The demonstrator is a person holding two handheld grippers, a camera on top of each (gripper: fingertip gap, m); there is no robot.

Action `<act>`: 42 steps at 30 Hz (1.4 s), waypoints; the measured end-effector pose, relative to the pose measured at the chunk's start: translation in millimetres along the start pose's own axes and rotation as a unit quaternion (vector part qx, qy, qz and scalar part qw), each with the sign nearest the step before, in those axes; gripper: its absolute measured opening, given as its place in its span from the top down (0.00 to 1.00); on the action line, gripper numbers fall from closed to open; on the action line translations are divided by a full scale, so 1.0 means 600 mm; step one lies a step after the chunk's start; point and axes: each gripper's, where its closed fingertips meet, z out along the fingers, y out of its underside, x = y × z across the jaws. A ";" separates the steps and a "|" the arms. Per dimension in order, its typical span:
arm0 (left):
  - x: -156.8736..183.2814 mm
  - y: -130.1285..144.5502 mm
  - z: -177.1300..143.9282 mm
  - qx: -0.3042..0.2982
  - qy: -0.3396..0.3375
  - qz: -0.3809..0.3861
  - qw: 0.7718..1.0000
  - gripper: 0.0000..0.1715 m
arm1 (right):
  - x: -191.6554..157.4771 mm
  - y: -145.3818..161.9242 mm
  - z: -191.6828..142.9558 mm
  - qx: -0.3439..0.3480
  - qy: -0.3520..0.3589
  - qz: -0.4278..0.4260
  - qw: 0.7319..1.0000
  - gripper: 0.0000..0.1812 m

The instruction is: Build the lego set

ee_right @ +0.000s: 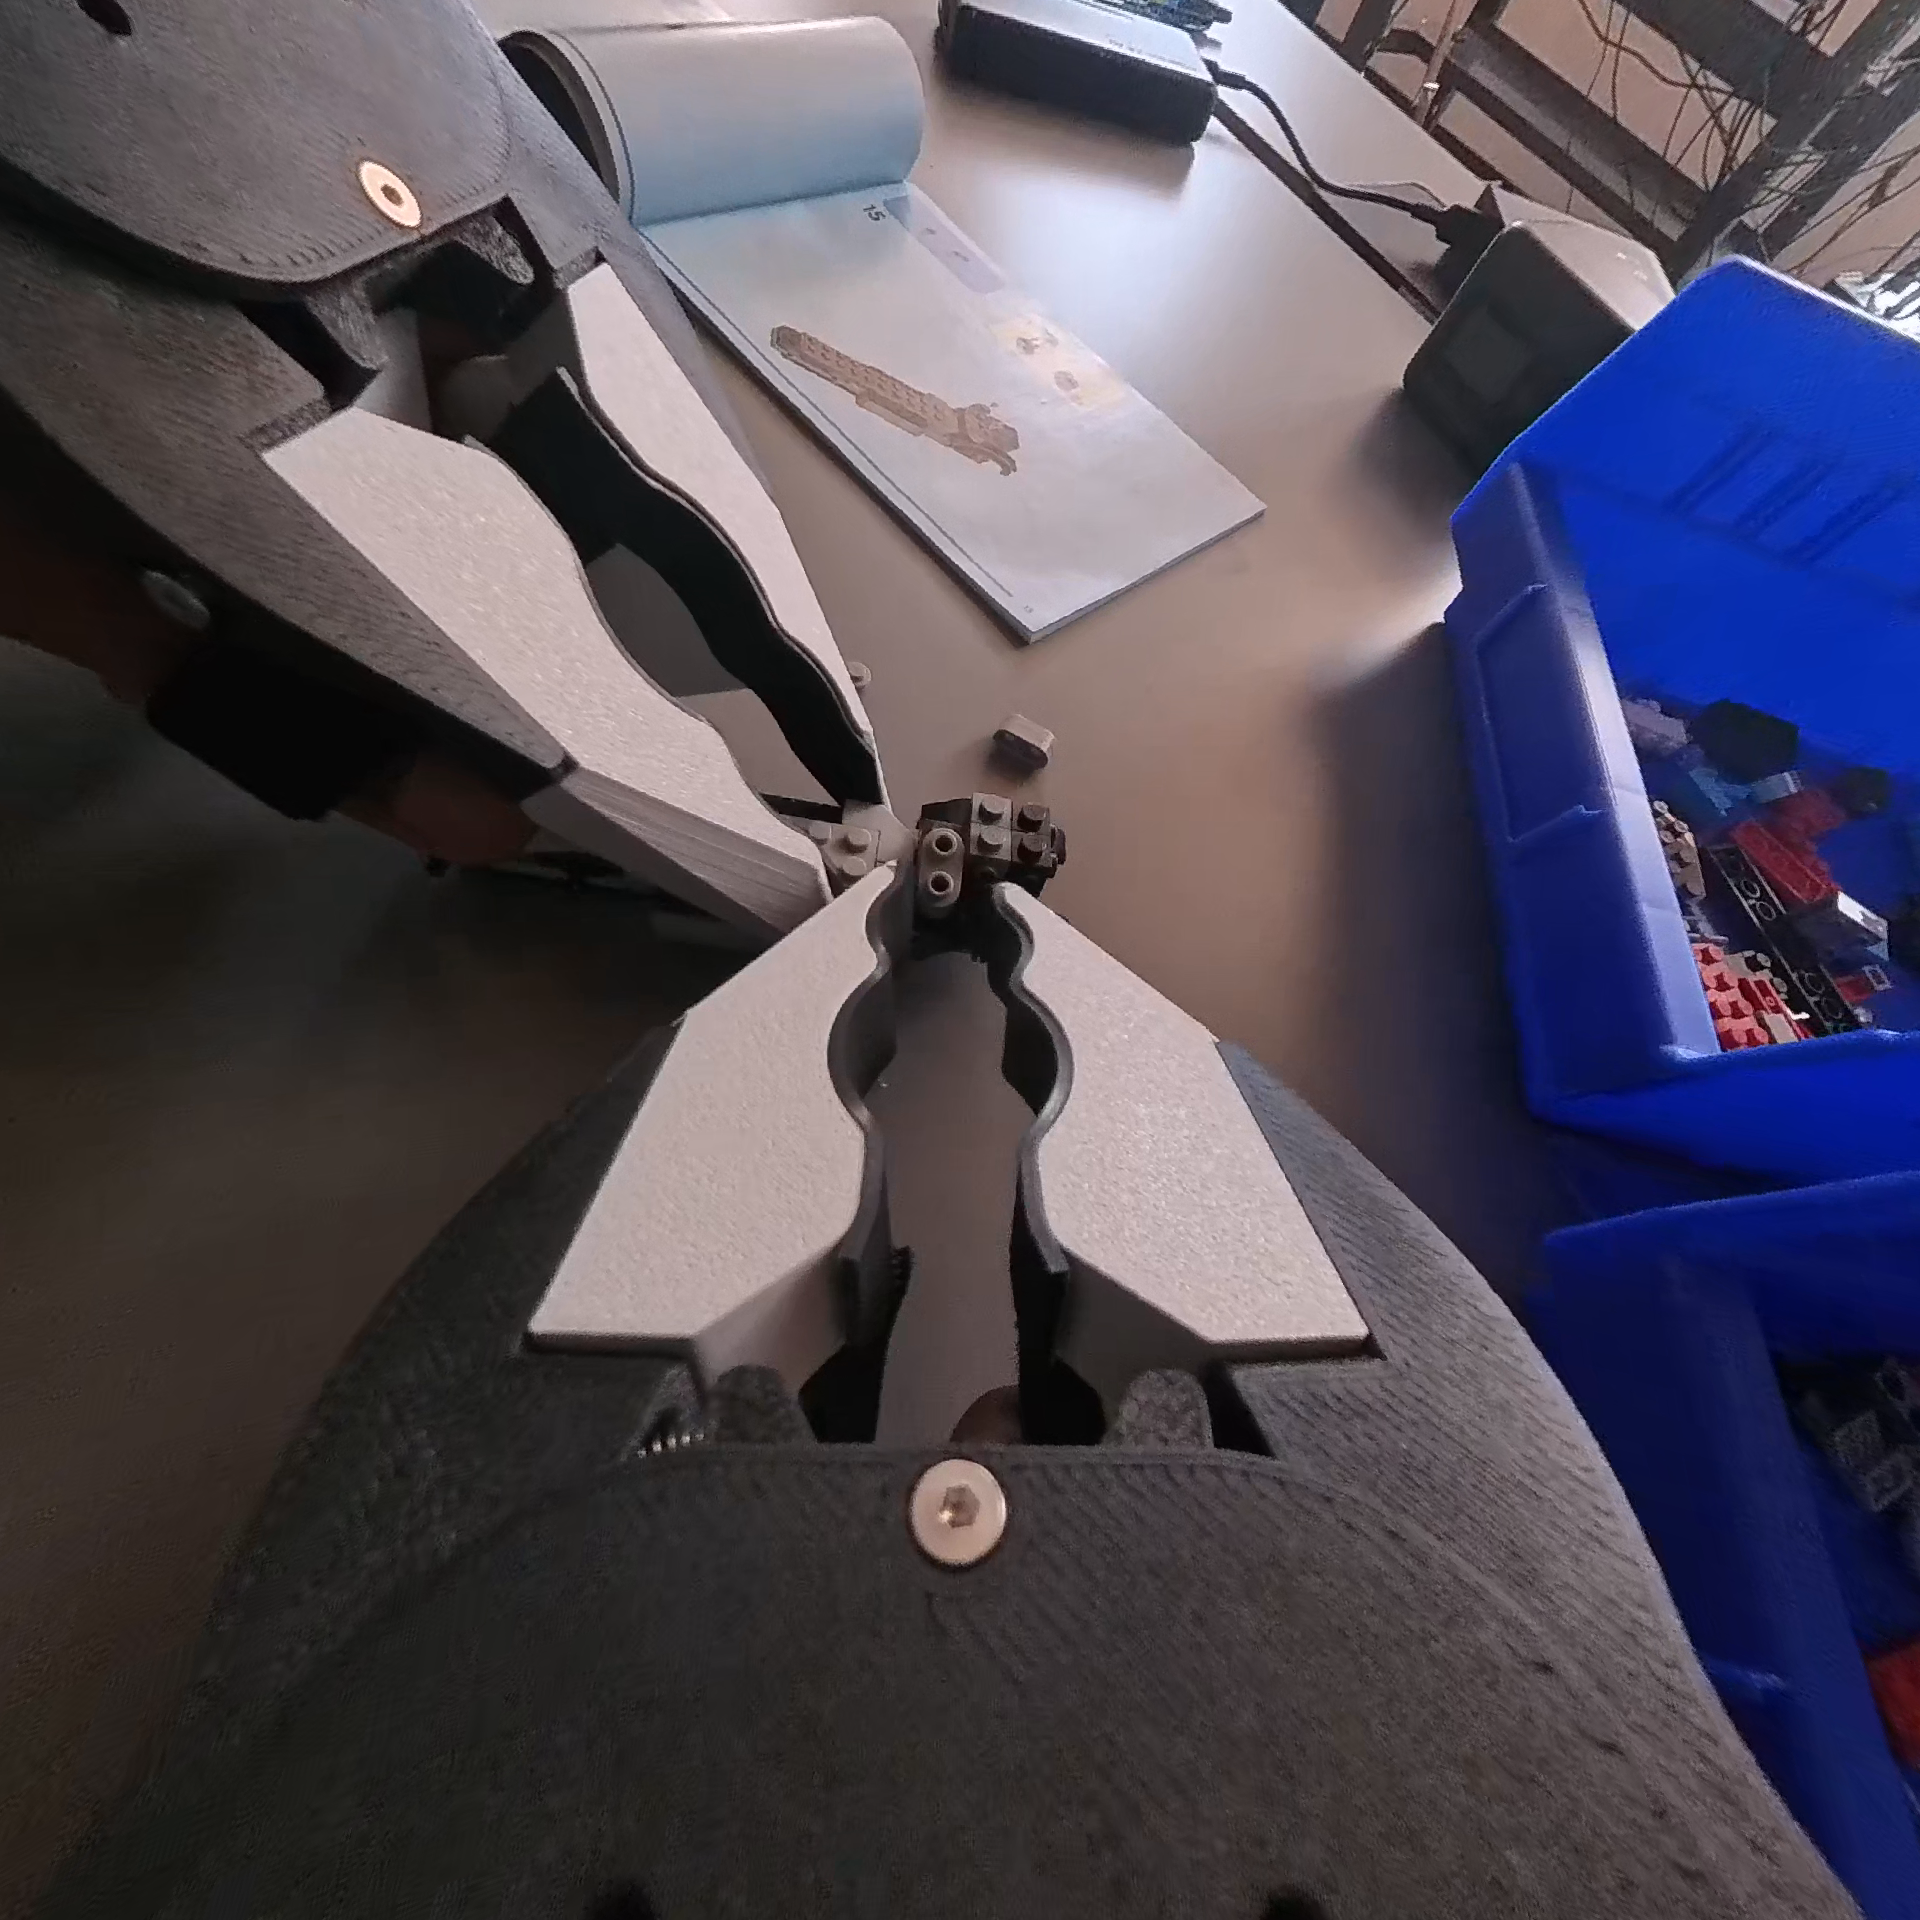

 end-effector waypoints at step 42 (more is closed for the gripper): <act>-0.006 -0.004 -0.006 -0.008 -0.023 0.031 0.999 0.79 | 0.013 -0.012 0.002 0.019 -0.006 -0.019 1.000 0.85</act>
